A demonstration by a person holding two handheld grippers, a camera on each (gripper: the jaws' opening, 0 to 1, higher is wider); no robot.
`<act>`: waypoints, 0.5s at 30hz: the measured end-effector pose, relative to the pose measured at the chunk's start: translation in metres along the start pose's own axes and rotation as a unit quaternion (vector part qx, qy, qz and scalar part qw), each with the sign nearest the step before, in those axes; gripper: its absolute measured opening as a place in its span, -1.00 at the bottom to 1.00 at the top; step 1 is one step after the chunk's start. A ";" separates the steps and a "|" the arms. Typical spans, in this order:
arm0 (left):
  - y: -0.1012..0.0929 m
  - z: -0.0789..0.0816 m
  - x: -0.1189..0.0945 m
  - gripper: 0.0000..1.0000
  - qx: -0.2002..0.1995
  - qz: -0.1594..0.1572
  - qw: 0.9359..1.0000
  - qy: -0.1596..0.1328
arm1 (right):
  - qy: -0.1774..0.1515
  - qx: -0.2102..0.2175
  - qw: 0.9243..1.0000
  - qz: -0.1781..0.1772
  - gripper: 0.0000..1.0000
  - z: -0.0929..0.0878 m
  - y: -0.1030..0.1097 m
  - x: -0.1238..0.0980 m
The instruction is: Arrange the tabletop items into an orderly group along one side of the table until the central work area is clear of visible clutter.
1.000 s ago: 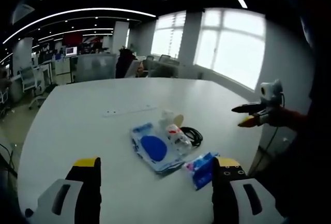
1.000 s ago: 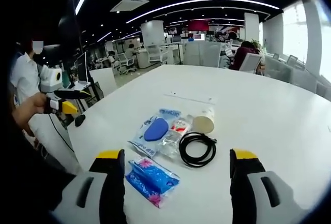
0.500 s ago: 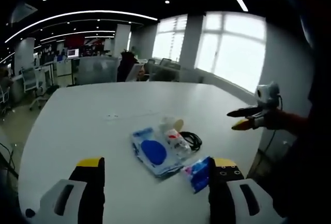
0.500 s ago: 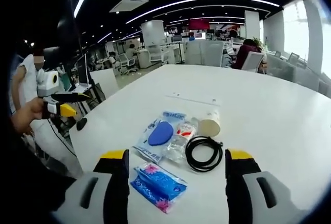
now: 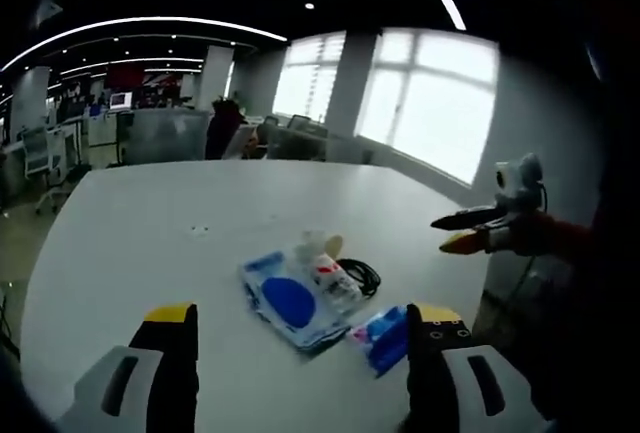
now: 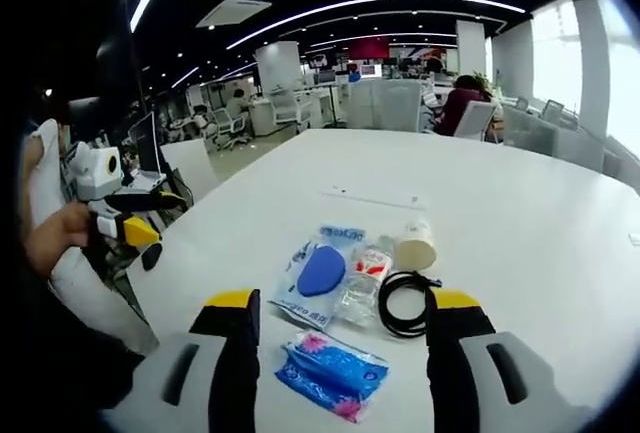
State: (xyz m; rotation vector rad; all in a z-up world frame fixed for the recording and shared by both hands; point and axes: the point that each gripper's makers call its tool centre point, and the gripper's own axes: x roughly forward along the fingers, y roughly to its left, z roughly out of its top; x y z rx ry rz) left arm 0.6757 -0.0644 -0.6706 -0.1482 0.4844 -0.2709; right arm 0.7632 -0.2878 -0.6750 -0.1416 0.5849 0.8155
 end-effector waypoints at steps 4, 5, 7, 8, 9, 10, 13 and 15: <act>0.013 0.002 -0.008 0.72 0.021 -0.004 1.000 -0.001 | 0.001 0.003 1.000 -0.014 0.23 0.001 0.008 0.007; 0.017 0.002 -0.009 0.72 0.025 -0.006 1.000 0.000 | 0.001 0.003 1.000 -0.016 0.23 0.002 0.008 0.008; 0.026 0.001 -0.013 0.72 0.034 -0.007 0.999 0.006 | 0.005 0.005 1.000 -0.028 0.23 0.005 0.012 0.009; 0.030 0.001 -0.016 0.72 0.039 -0.009 0.999 0.008 | 0.001 0.004 1.000 -0.029 0.23 0.010 0.017 0.009; 0.034 0.000 -0.018 0.72 0.043 -0.009 0.999 0.007 | 0.000 0.002 1.000 -0.028 0.23 0.013 0.021 0.010; 0.036 -0.001 -0.019 0.72 0.046 -0.008 0.999 0.008 | 0.004 -0.003 1.000 -0.029 0.23 0.014 0.023 0.010; 0.038 -0.004 -0.022 0.70 0.066 -0.019 0.998 0.006 | -0.009 -0.015 0.999 -0.033 0.20 0.026 0.032 0.011; 0.036 -0.005 -0.024 0.70 0.071 -0.020 0.997 0.009 | -0.007 -0.013 0.999 -0.028 0.18 0.027 0.036 0.014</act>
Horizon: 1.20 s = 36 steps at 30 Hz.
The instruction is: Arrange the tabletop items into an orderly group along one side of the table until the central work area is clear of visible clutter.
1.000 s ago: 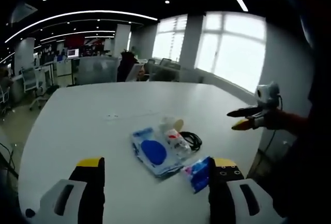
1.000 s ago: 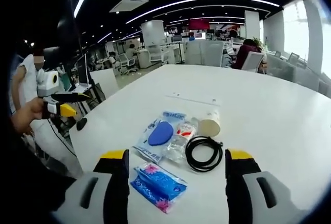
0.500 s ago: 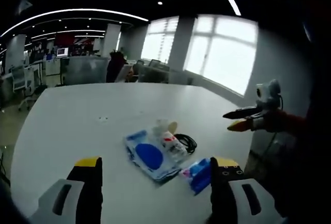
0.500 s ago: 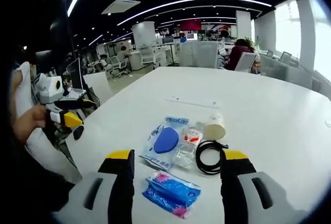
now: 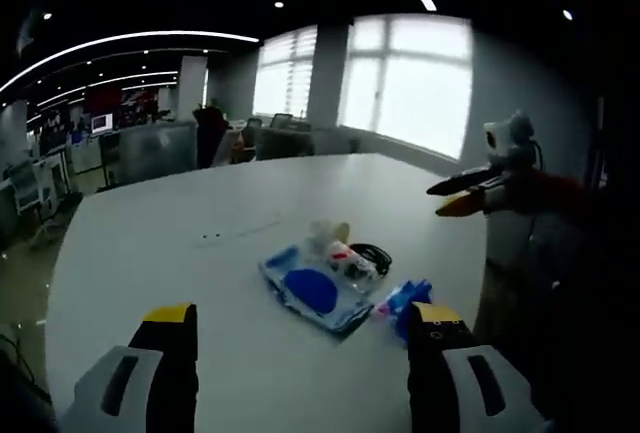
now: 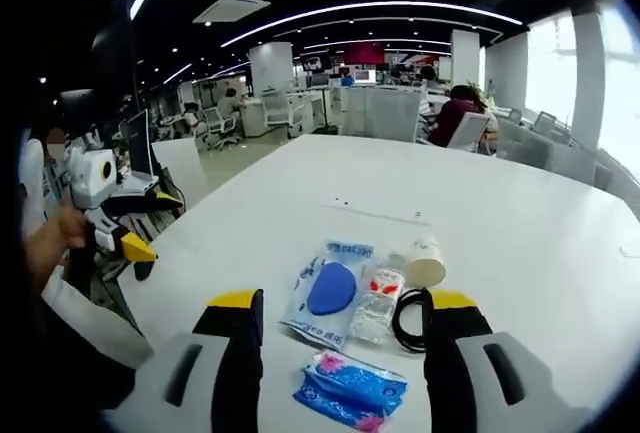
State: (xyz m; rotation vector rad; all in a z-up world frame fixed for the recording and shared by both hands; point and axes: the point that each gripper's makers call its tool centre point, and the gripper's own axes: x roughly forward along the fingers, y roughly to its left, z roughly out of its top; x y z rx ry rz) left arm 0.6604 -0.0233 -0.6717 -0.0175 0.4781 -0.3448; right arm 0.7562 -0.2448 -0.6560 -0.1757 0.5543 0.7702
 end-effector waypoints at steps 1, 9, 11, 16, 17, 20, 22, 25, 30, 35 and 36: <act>-0.002 0.000 -0.002 0.70 -0.001 0.001 1.000 0.003 | 0.004 0.001 1.000 0.005 0.17 0.001 0.003 0.002; -0.027 -0.002 -0.003 0.70 -0.002 0.010 1.000 0.001 | -0.002 -0.006 1.000 0.023 0.08 0.019 0.005 0.023; -0.030 -0.002 -0.001 0.70 -0.006 0.012 1.000 -0.001 | -0.003 -0.021 0.999 0.028 0.07 0.021 0.002 0.029; -0.042 -0.001 0.007 0.70 -0.020 0.011 1.000 0.002 | -0.007 -0.020 0.999 0.044 0.02 0.023 0.000 0.034; -0.044 0.002 0.008 0.70 -0.020 0.011 1.000 0.001 | -0.007 -0.019 0.999 0.049 0.01 0.022 -0.003 0.037; -0.043 0.010 0.008 0.70 -0.015 0.024 1.000 -0.006 | -0.010 -0.006 0.998 0.062 -0.04 0.023 -0.006 0.040; -0.040 0.013 0.006 0.70 -0.021 0.036 0.999 -0.011 | -0.010 -0.002 0.998 0.064 -0.04 0.024 -0.010 0.043; -0.037 0.013 0.004 0.69 -0.027 0.047 0.998 -0.012 | -0.013 -0.001 0.997 0.070 -0.07 0.024 -0.012 0.042; -0.029 0.008 0.000 0.69 -0.030 0.067 0.997 -0.003 | -0.007 0.003 0.998 0.067 -0.09 0.015 -0.018 0.043; -0.026 0.007 0.004 0.69 -0.036 0.079 0.996 0.000 | -0.003 0.000 0.997 0.074 -0.09 0.008 -0.016 0.044; -0.026 0.008 0.005 0.69 -0.036 0.080 0.996 0.001 | -0.003 -0.002 0.997 0.073 -0.09 0.007 -0.019 0.045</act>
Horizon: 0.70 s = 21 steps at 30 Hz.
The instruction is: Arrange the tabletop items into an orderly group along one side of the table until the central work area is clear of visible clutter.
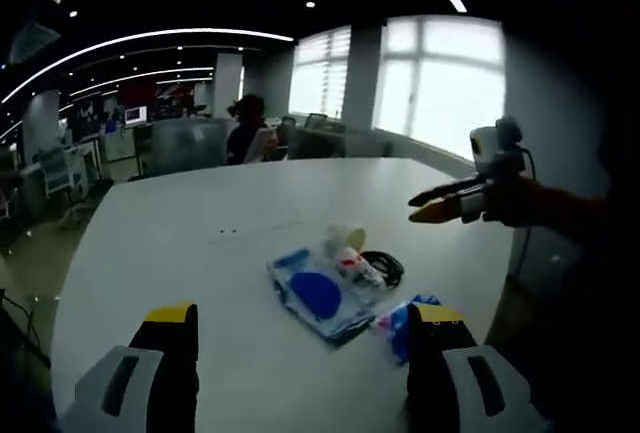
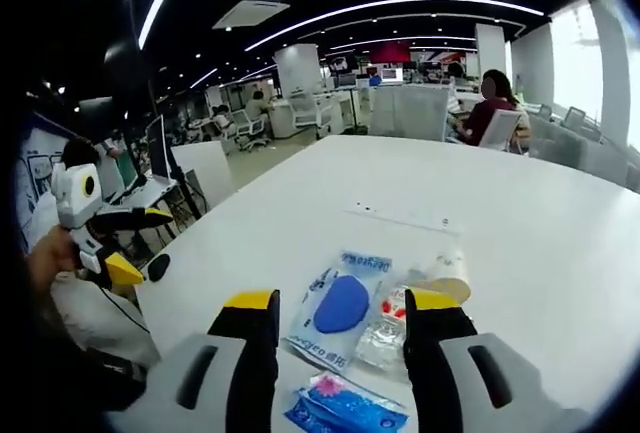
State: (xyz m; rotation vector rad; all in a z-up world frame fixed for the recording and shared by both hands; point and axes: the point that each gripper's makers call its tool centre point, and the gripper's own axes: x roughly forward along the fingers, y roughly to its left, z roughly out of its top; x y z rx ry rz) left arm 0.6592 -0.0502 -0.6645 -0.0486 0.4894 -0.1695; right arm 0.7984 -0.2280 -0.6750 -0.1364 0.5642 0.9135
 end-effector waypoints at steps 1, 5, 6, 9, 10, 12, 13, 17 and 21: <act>0.000 0.001 0.001 0.69 0.000 0.001 1.000 0.000 | 0.000 -0.001 1.000 0.000 -0.08 0.000 -0.001 0.001; -0.004 0.006 0.003 0.69 0.001 0.002 1.000 -0.005 | 0.001 0.000 1.000 0.006 -0.07 0.002 -0.004 0.004; -0.004 0.007 0.003 0.69 0.003 0.003 1.000 -0.005 | -0.003 -0.002 1.000 0.008 -0.06 0.005 -0.004 0.005; -0.007 0.009 0.005 0.70 0.003 0.001 1.000 -0.006 | -0.008 -0.005 1.000 0.013 -0.05 0.013 -0.003 0.006; -0.008 0.009 0.006 0.70 0.004 0.001 1.000 -0.006 | -0.010 -0.005 1.000 0.014 -0.04 0.016 -0.003 0.007; -0.010 0.009 0.008 0.70 0.006 0.000 1.000 -0.003 | -0.012 -0.010 1.000 0.015 -0.04 0.022 -0.005 0.007; -0.010 0.010 0.008 0.70 0.008 0.000 1.000 -0.003 | -0.012 -0.015 1.000 0.014 -0.04 0.025 -0.007 0.008; -0.012 0.013 0.011 0.70 0.007 -0.003 1.000 -0.007 | -0.011 -0.018 1.000 0.016 -0.03 0.036 -0.012 0.012; -0.013 0.017 0.014 0.70 0.009 -0.004 1.000 -0.009 | 0.000 -0.029 0.999 0.018 -0.02 0.043 -0.018 0.019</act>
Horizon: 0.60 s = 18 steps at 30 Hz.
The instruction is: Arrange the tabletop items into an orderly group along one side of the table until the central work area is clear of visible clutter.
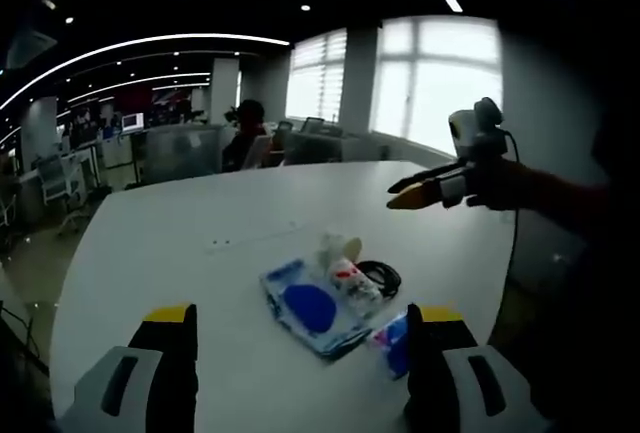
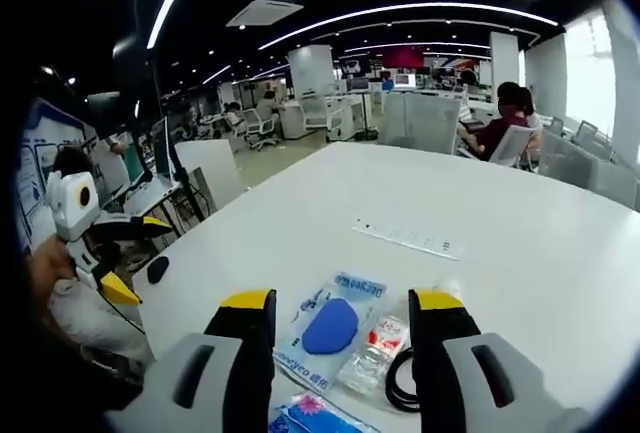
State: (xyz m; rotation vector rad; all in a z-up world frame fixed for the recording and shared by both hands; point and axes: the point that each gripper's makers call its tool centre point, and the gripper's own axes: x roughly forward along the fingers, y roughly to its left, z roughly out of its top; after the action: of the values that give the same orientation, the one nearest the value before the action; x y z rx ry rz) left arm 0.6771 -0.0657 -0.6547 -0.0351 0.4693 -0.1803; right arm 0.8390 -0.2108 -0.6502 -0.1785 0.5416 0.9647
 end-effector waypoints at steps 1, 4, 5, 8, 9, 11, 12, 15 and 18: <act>-0.001 0.001 0.001 0.70 0.001 -0.001 1.000 0.000 | 0.002 -0.004 1.000 0.000 -0.02 0.001 -0.001 0.001; -0.003 0.001 0.002 0.70 0.005 -0.004 1.000 0.002 | 0.009 -0.009 1.000 0.006 -0.02 0.001 -0.004 0.006; -0.004 0.001 0.002 0.70 0.006 -0.004 1.000 0.003 | 0.011 -0.011 1.000 0.007 -0.02 0.001 -0.004 0.007; -0.006 0.001 0.002 0.70 0.009 -0.007 1.000 0.004 | 0.016 -0.015 1.000 0.009 -0.02 -0.002 -0.006 0.012; -0.006 0.001 0.002 0.70 0.008 -0.008 1.000 0.004 | 0.019 -0.015 1.000 0.011 -0.01 -0.003 -0.007 0.014; -0.007 0.000 0.003 0.70 0.007 -0.009 1.000 0.005 | 0.021 -0.017 1.000 0.013 -0.01 -0.004 -0.006 0.017; -0.007 -0.001 0.004 0.70 0.007 -0.010 1.000 0.005 | 0.022 -0.017 1.000 0.013 -0.01 -0.005 -0.007 0.018; -0.005 -0.004 0.007 0.71 0.009 -0.015 1.000 0.010 | 0.024 -0.016 0.999 0.016 -0.01 -0.006 -0.008 0.022; -0.004 -0.004 0.009 0.71 0.012 -0.018 1.000 0.011 | 0.028 -0.015 0.999 0.018 -0.01 -0.007 -0.013 0.028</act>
State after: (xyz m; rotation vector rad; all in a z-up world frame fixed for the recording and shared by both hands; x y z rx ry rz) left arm 0.6826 -0.0711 -0.6618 -0.0184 0.4892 -0.2210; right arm 0.8598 -0.2003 -0.6714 -0.2244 0.5839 1.0061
